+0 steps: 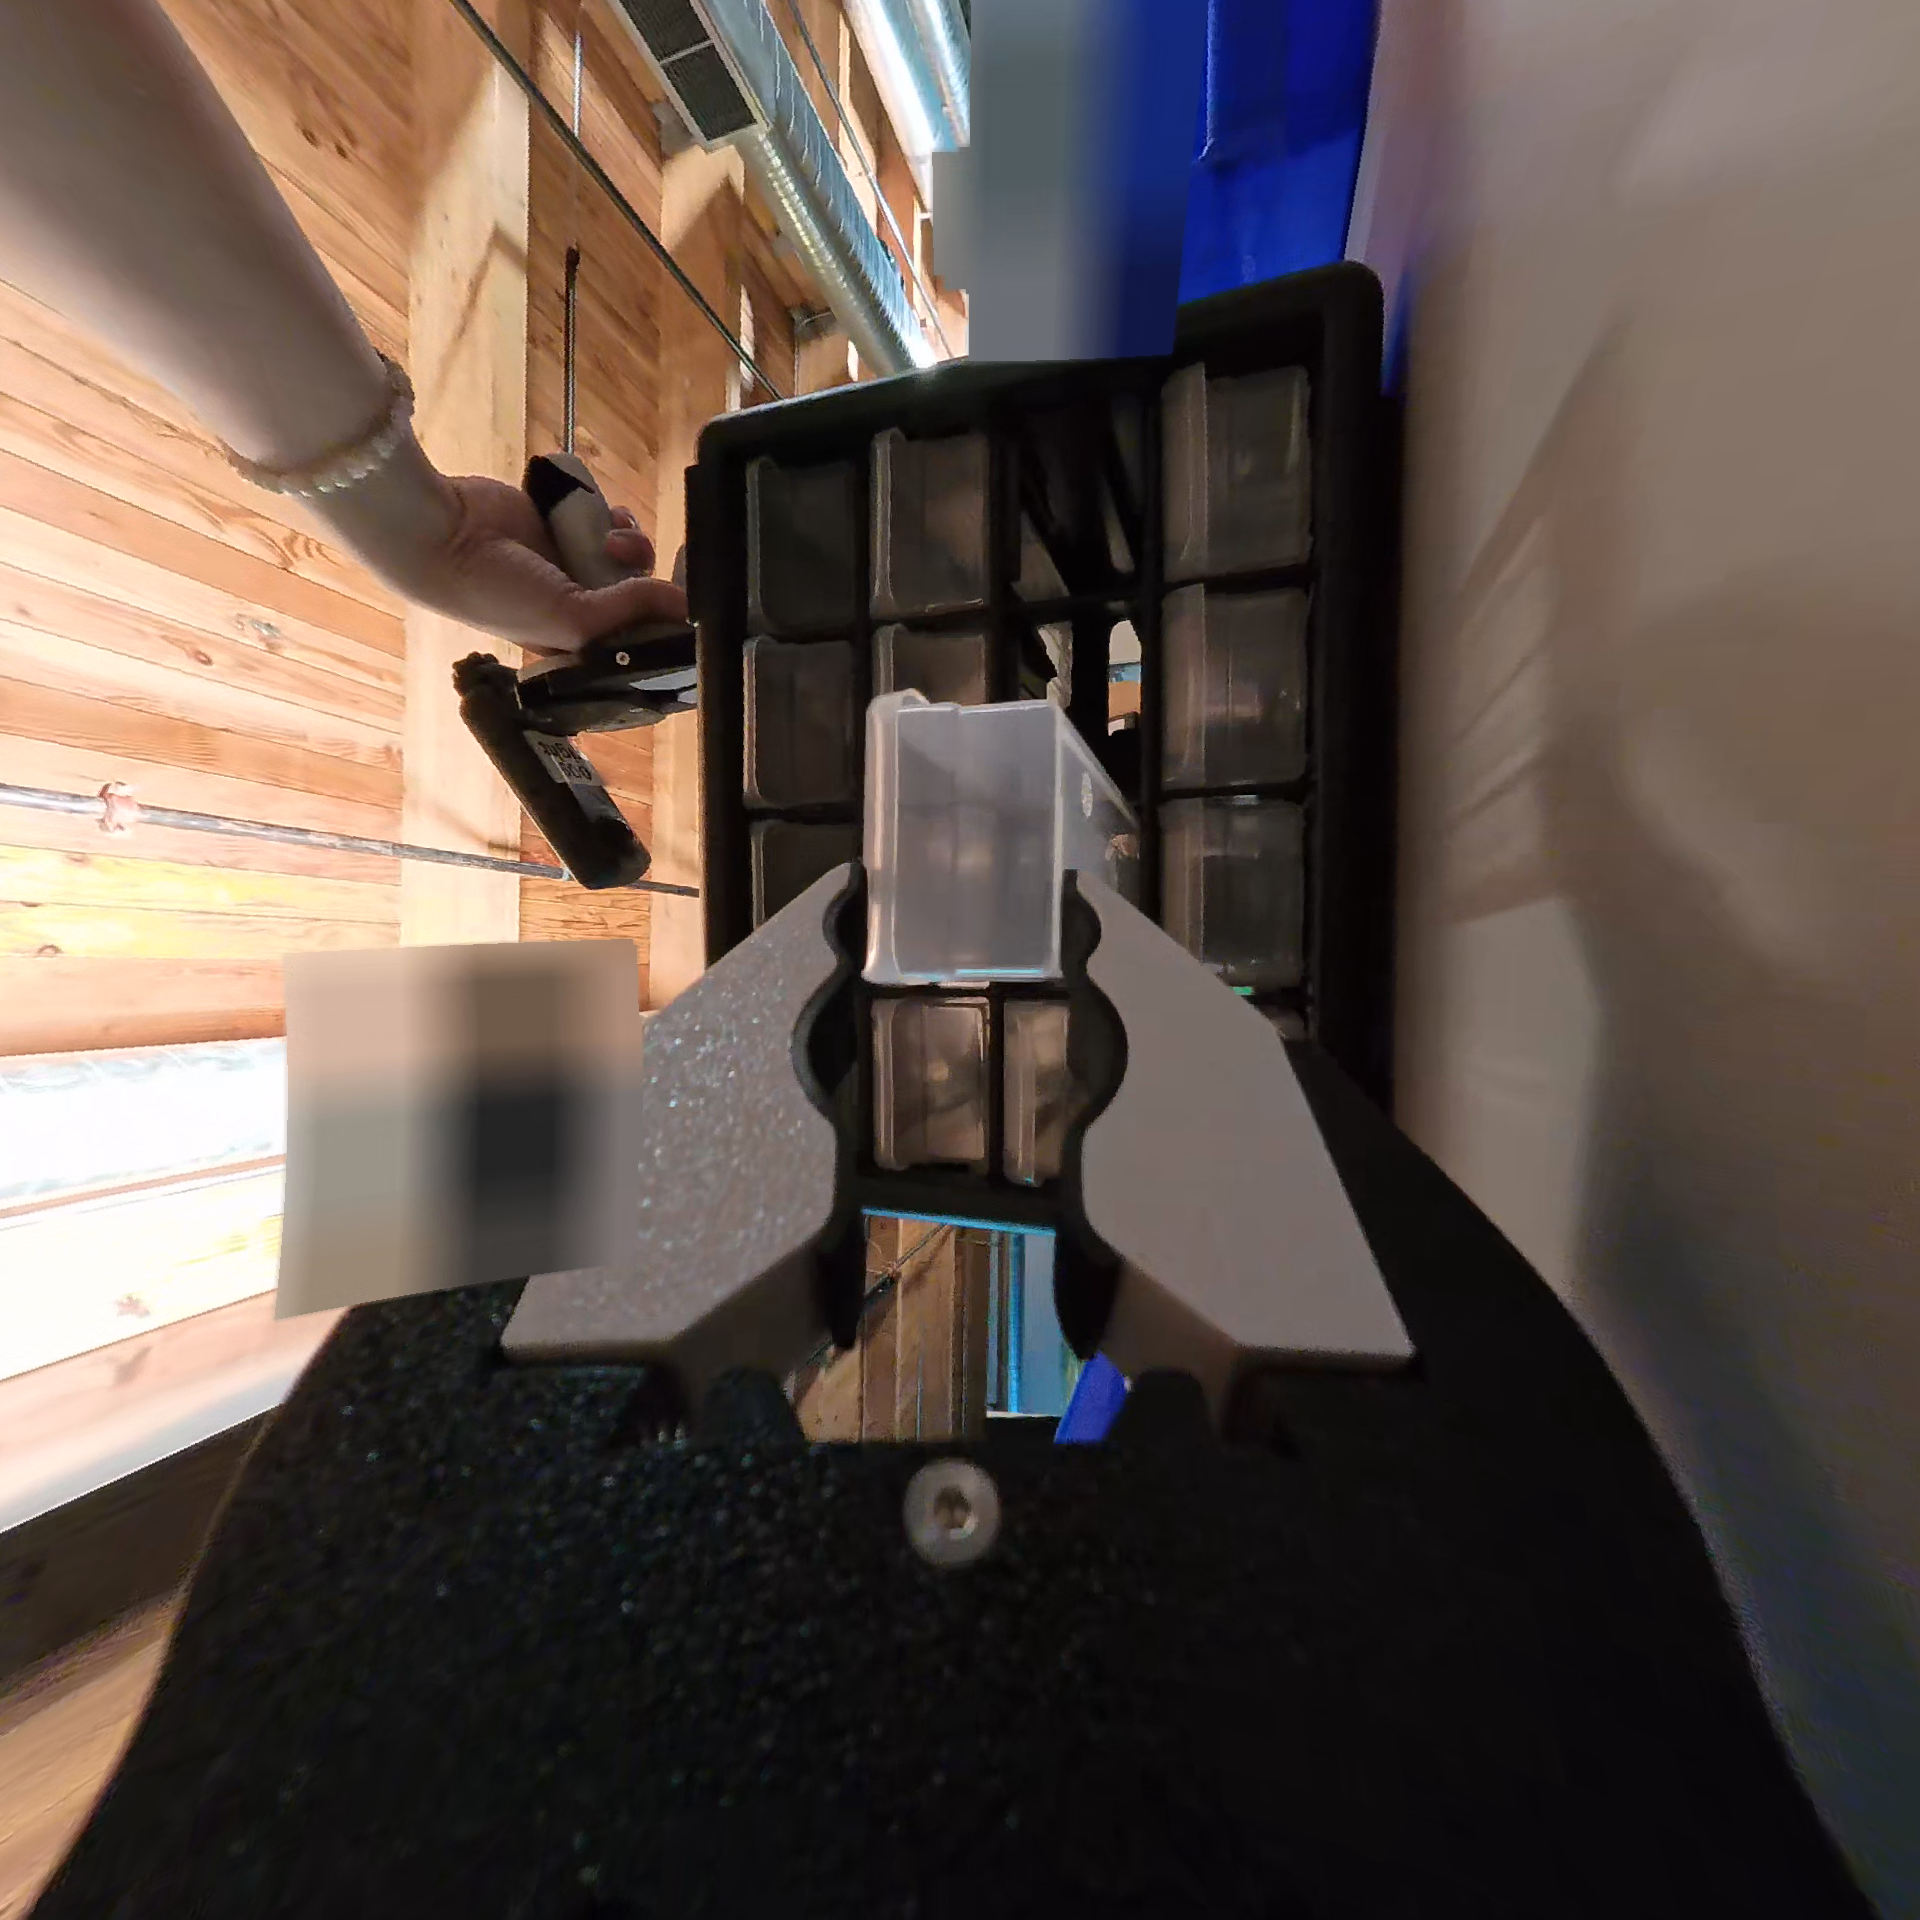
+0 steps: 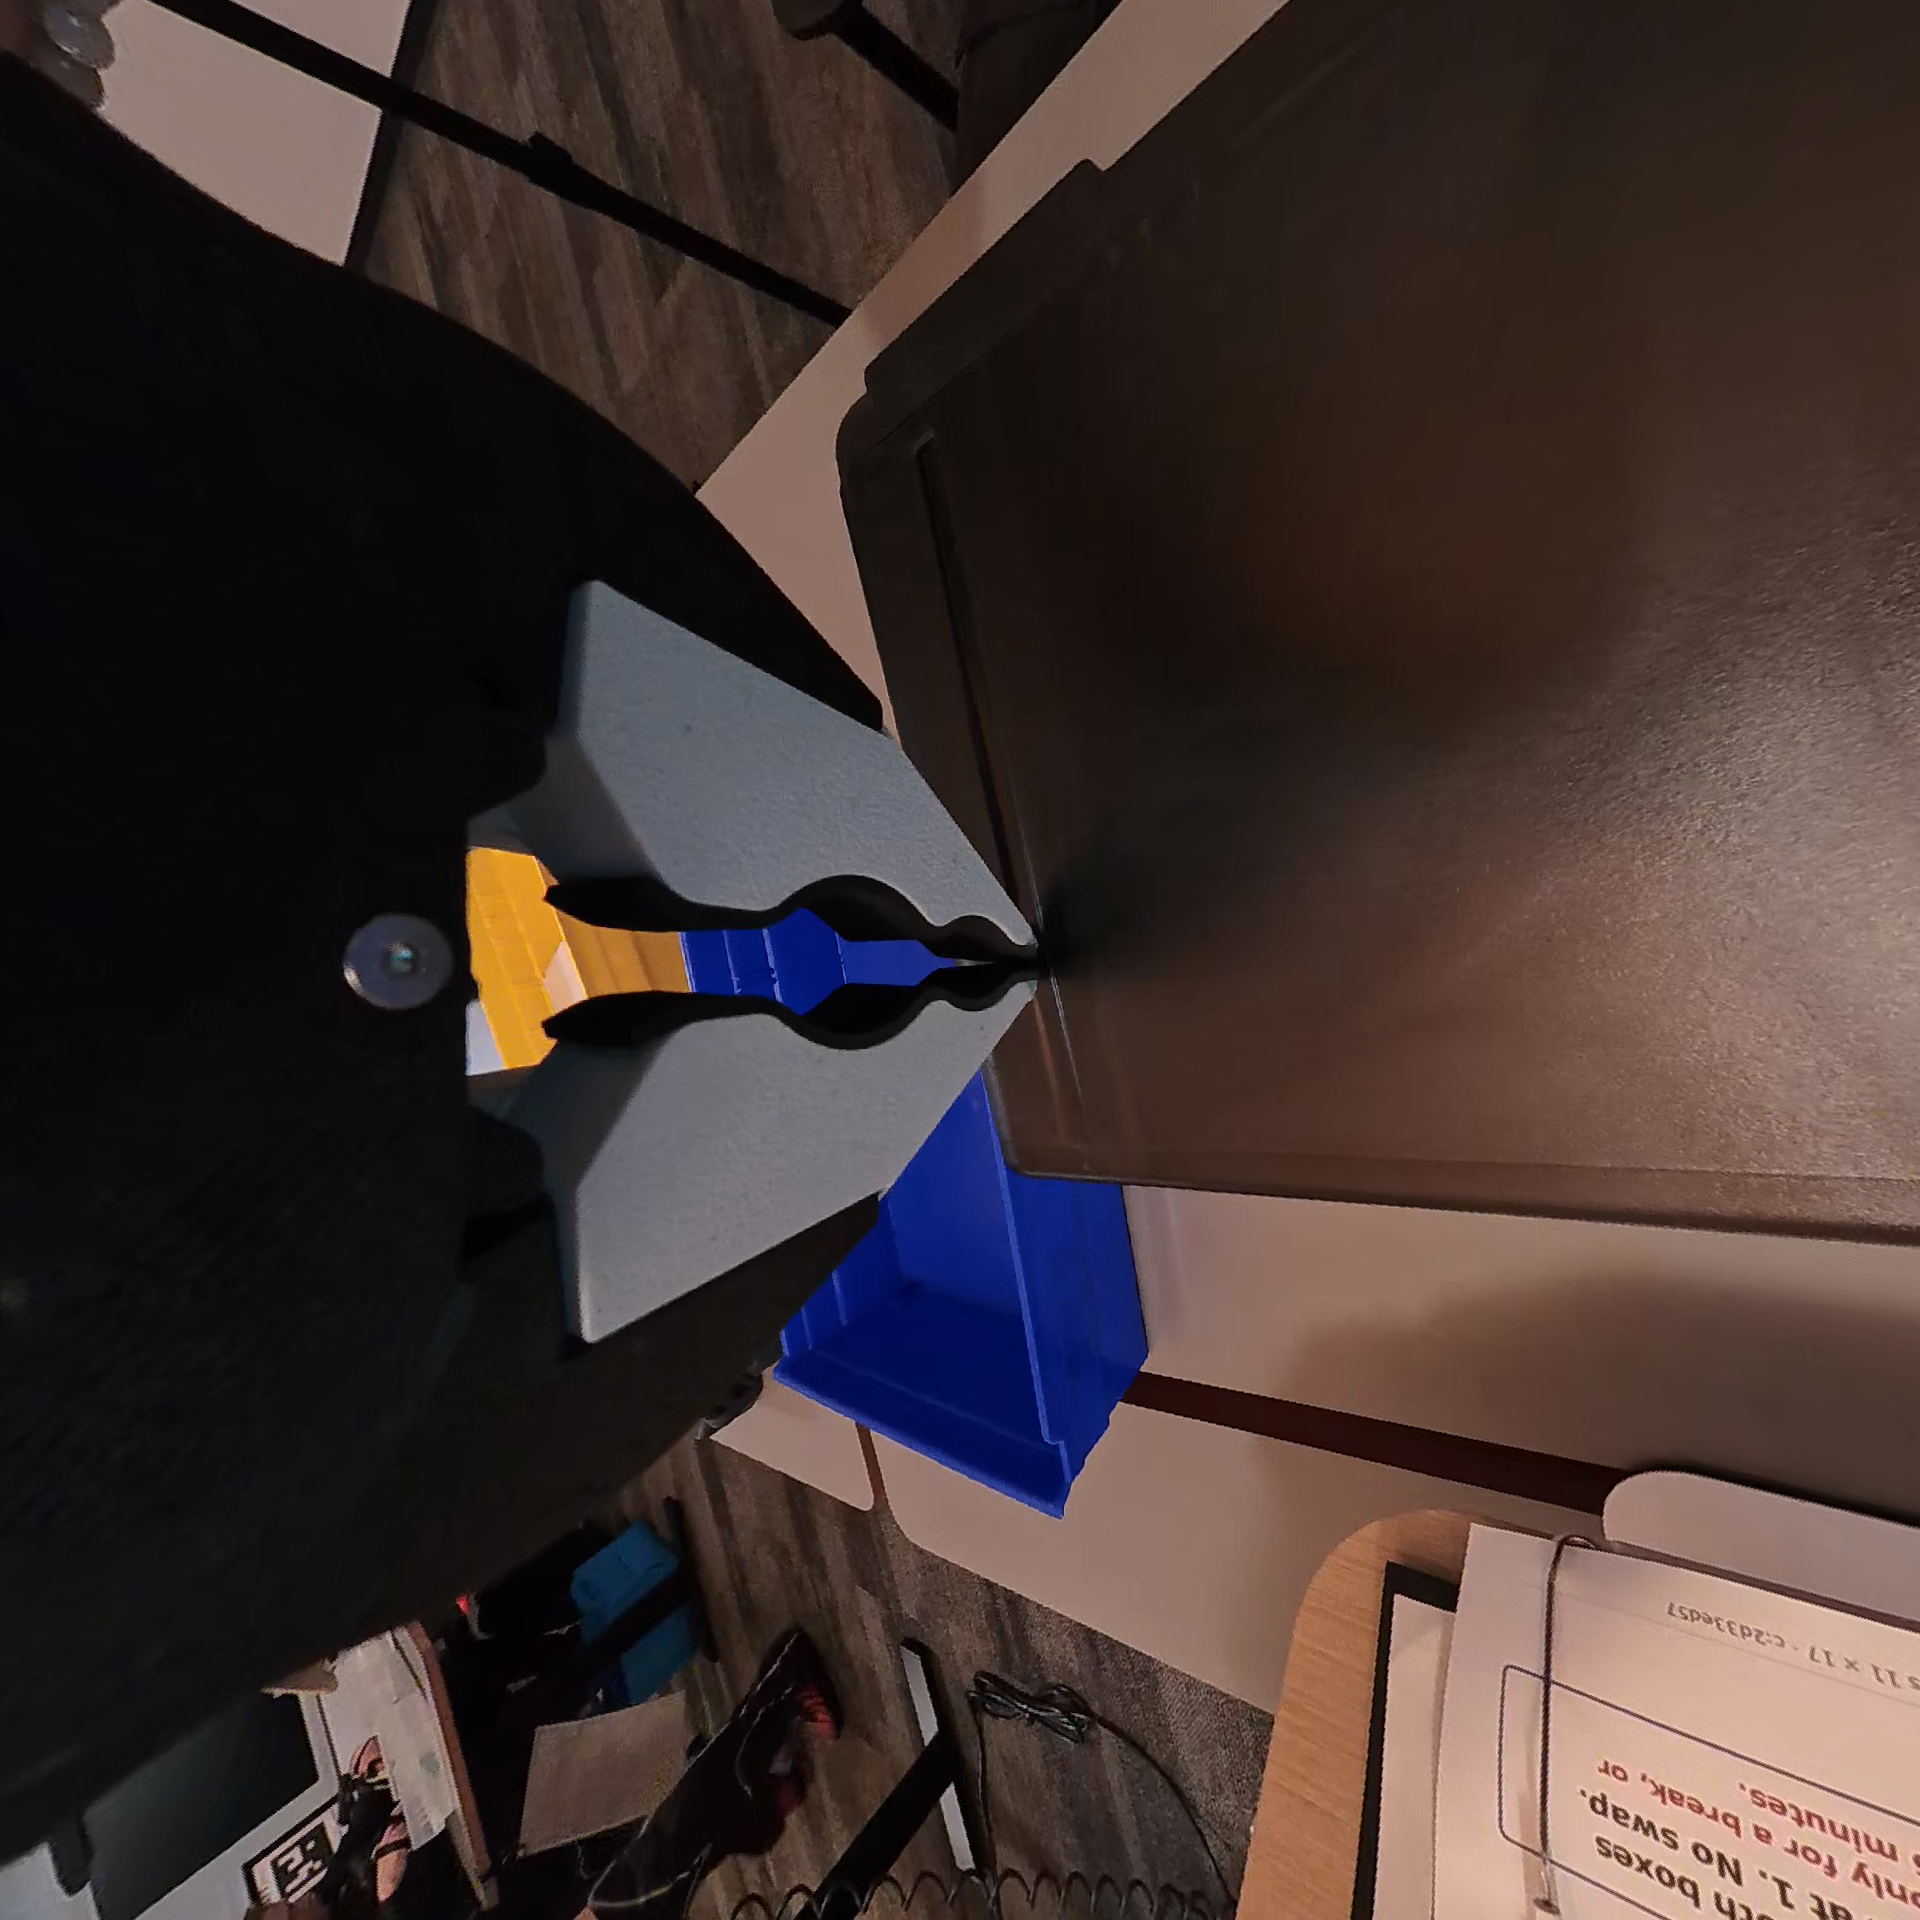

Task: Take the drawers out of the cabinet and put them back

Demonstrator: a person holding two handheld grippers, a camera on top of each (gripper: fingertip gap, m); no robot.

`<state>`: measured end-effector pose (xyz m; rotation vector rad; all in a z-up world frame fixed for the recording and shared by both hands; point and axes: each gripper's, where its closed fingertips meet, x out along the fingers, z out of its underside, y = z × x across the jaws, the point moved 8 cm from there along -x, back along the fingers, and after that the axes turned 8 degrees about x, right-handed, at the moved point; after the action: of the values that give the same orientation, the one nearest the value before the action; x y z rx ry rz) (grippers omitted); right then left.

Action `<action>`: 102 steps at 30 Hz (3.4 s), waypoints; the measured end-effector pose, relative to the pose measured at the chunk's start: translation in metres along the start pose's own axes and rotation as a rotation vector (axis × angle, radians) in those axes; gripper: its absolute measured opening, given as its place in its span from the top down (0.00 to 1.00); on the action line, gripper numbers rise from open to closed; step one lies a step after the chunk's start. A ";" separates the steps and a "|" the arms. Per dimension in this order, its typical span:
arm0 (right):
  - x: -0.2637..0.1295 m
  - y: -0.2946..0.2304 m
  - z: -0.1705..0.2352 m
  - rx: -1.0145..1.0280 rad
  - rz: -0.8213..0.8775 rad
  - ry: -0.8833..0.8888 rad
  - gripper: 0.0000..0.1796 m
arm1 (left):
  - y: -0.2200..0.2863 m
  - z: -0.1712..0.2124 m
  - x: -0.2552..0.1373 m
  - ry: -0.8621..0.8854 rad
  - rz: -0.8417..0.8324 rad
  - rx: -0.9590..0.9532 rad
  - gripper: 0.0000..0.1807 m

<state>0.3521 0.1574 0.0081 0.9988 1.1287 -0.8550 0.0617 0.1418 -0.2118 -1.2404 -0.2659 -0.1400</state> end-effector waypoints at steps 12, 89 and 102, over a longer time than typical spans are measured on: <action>0.000 -0.001 -0.001 -0.004 0.009 -0.012 1.00 | -0.001 -0.005 -0.009 0.060 0.033 -0.072 0.93; 0.000 -0.001 -0.001 -0.009 0.006 -0.017 1.00 | -0.076 0.168 0.025 -0.499 0.040 -0.999 1.00; 0.000 -0.002 -0.001 -0.010 0.019 -0.020 1.00 | 0.049 0.350 0.127 -0.942 0.911 -1.558 0.88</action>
<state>0.3502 0.1580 0.0077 0.9891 1.1037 -0.8415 0.1526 0.4937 -0.1174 -2.7912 -0.3672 1.2977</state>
